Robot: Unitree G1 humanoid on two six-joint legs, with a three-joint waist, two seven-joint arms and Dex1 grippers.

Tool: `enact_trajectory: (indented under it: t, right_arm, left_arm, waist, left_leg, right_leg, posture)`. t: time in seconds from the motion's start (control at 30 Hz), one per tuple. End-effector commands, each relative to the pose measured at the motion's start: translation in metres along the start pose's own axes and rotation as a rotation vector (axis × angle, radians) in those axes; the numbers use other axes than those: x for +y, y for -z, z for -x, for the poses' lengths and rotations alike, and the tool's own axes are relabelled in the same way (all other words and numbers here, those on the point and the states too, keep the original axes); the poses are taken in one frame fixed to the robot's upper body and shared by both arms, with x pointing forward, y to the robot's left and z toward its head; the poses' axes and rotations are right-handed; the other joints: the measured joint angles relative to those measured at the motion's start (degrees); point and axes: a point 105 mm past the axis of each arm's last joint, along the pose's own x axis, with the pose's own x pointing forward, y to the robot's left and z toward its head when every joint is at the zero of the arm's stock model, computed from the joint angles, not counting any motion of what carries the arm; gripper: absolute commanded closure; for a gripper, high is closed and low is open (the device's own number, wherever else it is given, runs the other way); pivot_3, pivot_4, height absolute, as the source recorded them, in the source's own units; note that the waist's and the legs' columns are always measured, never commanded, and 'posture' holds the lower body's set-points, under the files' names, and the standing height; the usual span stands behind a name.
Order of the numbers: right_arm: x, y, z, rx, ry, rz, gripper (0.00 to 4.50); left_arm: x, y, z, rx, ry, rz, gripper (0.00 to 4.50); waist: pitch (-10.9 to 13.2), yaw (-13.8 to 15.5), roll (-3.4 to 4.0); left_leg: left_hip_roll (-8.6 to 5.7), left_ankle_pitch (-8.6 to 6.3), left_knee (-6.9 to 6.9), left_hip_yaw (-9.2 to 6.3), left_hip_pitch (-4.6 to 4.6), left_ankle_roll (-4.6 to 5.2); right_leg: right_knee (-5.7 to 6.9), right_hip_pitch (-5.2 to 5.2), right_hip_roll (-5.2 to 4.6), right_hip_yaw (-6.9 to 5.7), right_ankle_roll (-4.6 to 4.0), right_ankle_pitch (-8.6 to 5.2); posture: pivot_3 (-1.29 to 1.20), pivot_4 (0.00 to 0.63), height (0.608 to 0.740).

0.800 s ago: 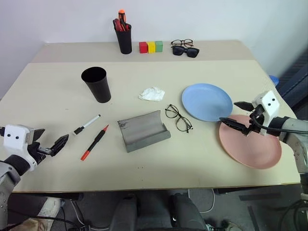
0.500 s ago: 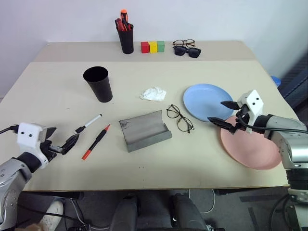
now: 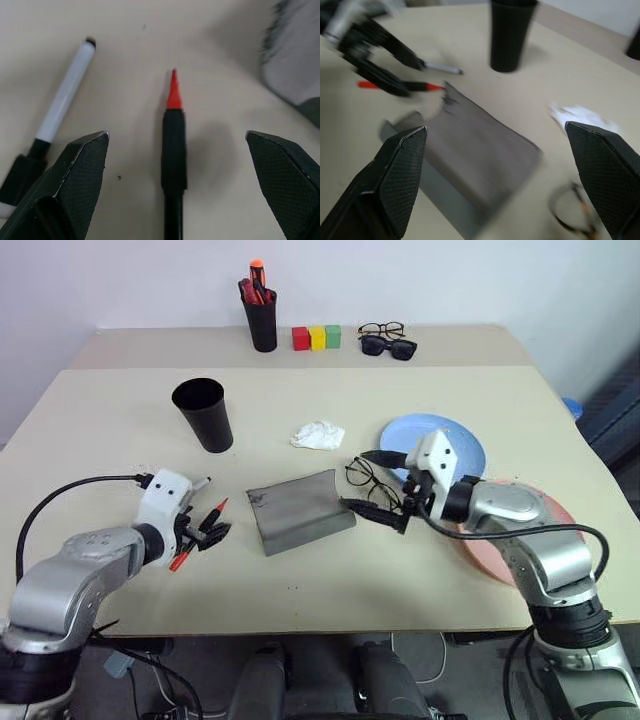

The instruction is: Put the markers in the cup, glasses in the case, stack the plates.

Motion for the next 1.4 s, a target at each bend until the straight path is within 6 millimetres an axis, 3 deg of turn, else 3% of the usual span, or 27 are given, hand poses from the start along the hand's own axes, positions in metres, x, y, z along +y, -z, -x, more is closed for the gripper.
enact_trajectory:
  t: [0.03, 0.13, 0.37, 0.4, 0.5, 0.63, 0.67, 0.77, 0.83, 1.03, 1.13, 1.23, 1.4]
  right_arm:
    - [0.017, -0.01, -0.006, -0.033, -0.031, 0.007, 0.0]
    - [0.025, -0.011, -0.009, -0.043, -0.044, -0.007, 0.0]
    - [0.031, -0.012, -0.017, -0.057, -0.071, -0.017, 0.0]
    - [0.031, -0.013, -0.018, -0.061, -0.074, -0.017, 0.0]
    - [0.03, -0.015, -0.023, -0.075, -0.083, -0.011, 0.0]
    - [0.011, -0.023, -0.046, -0.13, 0.002, 0.021, 0.0]
    - [0.007, -0.025, -0.051, -0.14, 0.02, 0.033, 0.0]
    - [-0.004, -0.038, -0.068, -0.183, 0.066, 0.058, 0.0]
    - [-0.007, -0.051, -0.077, -0.231, 0.08, 0.064, 0.0]
    - [-0.01, -0.074, -0.096, -0.326, 0.125, 0.067, 0.0]
    - [-0.005, -0.08, -0.102, -0.355, 0.127, 0.065, 0.0]
    - [0.001, -0.077, -0.101, -0.354, 0.125, 0.058, 0.0]
    - [0.005, -0.068, -0.096, -0.331, 0.133, 0.049, 0.0]
  left_arm:
    - [-0.001, 0.002, -0.004, 0.058, 0.0, 0.047, 0.03]
    - [-0.004, 0.003, -0.008, 0.094, 0.011, 0.073, 0.84]
    - [0.001, 0.004, -0.004, 0.103, -0.017, 0.063, 4.22]
    - [0.001, -0.002, -0.002, 0.065, -0.015, 0.04, 4.47]
    - [-0.002, -0.033, 0.012, -0.131, 0.037, -0.053, 4.47]
    - [-0.014, -0.119, 0.054, -0.706, 0.067, -0.142, 4.47]
    - [-0.013, -0.131, 0.06, -0.784, 0.043, -0.153, 4.47]
    - [0.018, -0.173, 0.059, -0.953, -0.145, -0.066, 4.47]
    - [0.037, -0.194, 0.056, -0.993, -0.318, -0.122, 4.47]
    - [0.066, -0.215, 0.034, -1.058, -0.513, -0.114, 4.47]
    - [0.079, -0.208, 0.012, -1.037, -0.567, -0.086, 4.47]
    - [0.089, -0.202, 0.004, -1.046, -0.591, -0.046, 4.47]
    - [0.088, -0.196, -0.012, -1.036, -0.544, -0.024, 4.47]
  waist:
    - [0.0, 0.01, 0.0]
    - [-0.01, 0.0, 0.02]
    - [-0.02, -0.03, 0.03]
    - [-0.02, -0.04, 0.03]
    - [-0.02, -0.11, 0.02]
    - [0.0, 0.13, 0.0]
    - [-0.01, 0.2, -0.01]
    - [-0.03, 0.37, -0.04]
    - [-0.03, 0.09, -0.04]
    - [-0.04, -0.21, -0.04]
    - [-0.04, -0.17, -0.04]
    - [-0.04, -0.28, -0.05]
    - [-0.04, -0.19, -0.05]
  left_leg:
    - [0.0, 0.0, 0.0, -0.01, 0.0, 0.0]
    - [0.0, 0.01, 0.01, -0.02, 0.03, -0.01]
    - [-0.01, 0.01, 0.0, -0.02, 0.06, -0.02]
    - [-0.01, 0.01, 0.0, -0.02, 0.05, -0.02]
    - [-0.01, 0.02, -0.01, -0.01, 0.04, -0.03]
    - [0.06, 0.1, -0.01, -0.03, 0.0, -0.17]
    - [0.04, 0.11, 0.0, -0.03, 0.0, -0.19]
    - [-0.1, 0.12, 0.01, -0.05, 0.0, -0.21]
    - [-0.14, 0.12, 0.04, -0.04, 0.0, -0.21]
    - [-0.12, 0.13, 0.04, 0.05, -0.29, -0.2]
    - [-0.14, 0.19, 0.14, 0.09, -0.57, -0.28]
    - [-0.13, 0.19, 0.15, 0.1, -0.57, -0.27]
    - [-0.14, 0.18, 0.14, 0.11, -0.58, -0.27]
  right_leg:
    - [0.0, -0.01, 0.0, 0.0, 0.0, 0.0]
    - [0.05, -0.01, 0.01, -0.01, 0.0, 0.0]
    - [0.06, 0.0, 0.0, 0.01, 0.0, 0.0]
    - [0.06, 0.0, -0.01, 0.01, 0.0, 0.0]
    - [0.06, -0.02, -0.04, 0.02, -0.01, 0.0]
    - [0.05, -0.06, -0.06, -0.03, -0.06, 0.02]
    - [0.05, -0.04, -0.07, -0.04, -0.06, 0.03]
    - [0.05, -0.02, -0.09, -0.08, -0.04, 0.04]
    - [0.06, -0.03, -0.05, -0.07, -0.03, 0.05]
    - [0.32, -0.53, -0.02, -0.01, -0.02, 0.04]
    - [0.5, -0.89, -0.03, 0.0, -0.02, 0.05]
    - [0.53, -0.91, -0.03, 0.01, -0.02, 0.05]
    - [0.53, -0.92, -0.03, 0.01, -0.02, 0.05]
  posture:
    - [0.0, 0.15, 0.74]
    - [0.0, 0.15, 0.74]
    - [0.0, 0.15, 0.74]
    - [0.0, 0.15, 0.74]
    - [0.0, 0.15, 0.74]
    - [0.0, 0.15, 0.74]
    - [0.0, 0.15, 0.74]
    - [0.0, 0.15, 0.74]
    - [0.0, 0.15, 0.74]
    - [0.0, 0.15, 0.74]
    - [0.0, 0.15, 0.74]
    - [0.0, 0.15, 0.74]
    - [0.0, 0.15, 0.74]
